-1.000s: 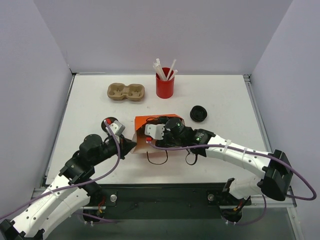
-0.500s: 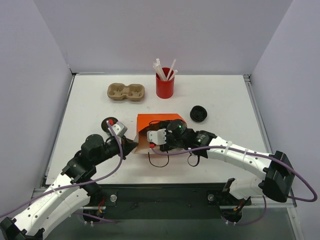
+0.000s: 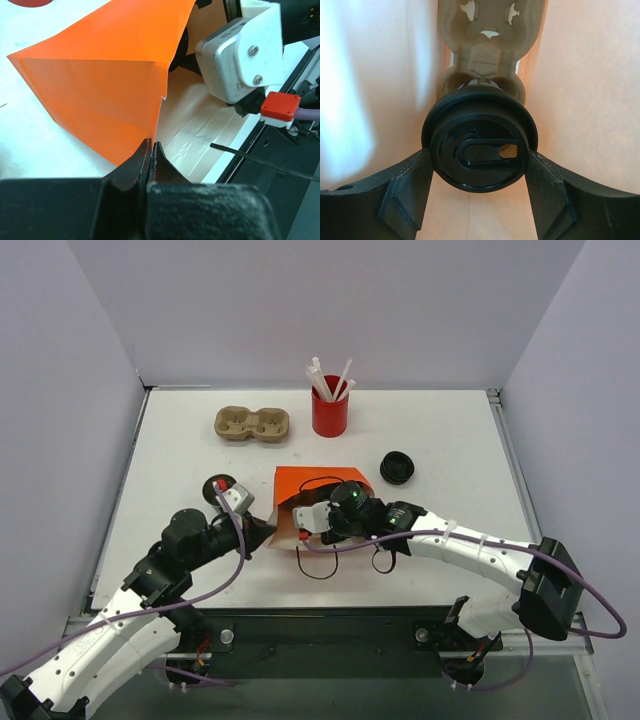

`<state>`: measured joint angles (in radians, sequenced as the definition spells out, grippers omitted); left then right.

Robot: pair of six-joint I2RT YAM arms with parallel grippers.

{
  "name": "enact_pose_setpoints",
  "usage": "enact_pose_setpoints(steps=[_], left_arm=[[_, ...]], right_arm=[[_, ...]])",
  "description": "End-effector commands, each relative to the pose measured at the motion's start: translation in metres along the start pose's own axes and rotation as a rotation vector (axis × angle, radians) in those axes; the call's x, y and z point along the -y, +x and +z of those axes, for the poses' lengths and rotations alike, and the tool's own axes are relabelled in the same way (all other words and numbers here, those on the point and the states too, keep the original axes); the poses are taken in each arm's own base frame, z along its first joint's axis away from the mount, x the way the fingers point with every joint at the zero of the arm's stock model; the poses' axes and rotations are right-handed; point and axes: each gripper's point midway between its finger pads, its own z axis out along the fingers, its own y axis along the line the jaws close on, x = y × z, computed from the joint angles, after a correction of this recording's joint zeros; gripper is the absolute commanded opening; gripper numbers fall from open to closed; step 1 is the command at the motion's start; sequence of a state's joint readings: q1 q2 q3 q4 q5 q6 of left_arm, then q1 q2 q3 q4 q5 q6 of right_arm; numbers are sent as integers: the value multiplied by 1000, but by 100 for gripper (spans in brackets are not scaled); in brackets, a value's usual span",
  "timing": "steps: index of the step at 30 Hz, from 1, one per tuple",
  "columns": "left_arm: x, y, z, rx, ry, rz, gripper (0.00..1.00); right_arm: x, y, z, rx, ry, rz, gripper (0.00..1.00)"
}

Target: Pack the takeout coffee

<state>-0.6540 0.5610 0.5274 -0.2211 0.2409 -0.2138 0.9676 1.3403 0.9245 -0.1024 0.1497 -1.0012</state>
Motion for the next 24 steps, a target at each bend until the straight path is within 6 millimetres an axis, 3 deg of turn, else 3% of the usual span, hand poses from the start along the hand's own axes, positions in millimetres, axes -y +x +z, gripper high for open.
enact_pose_setpoints(steps=[1,24], left_arm=[[10,-21,-4,59,36,15,0],[10,-15,-5,14,32,2,0]], right_arm=[[-4,13,5,-64,-19,-31,37],[4,16,31,-84,70,30,35]])
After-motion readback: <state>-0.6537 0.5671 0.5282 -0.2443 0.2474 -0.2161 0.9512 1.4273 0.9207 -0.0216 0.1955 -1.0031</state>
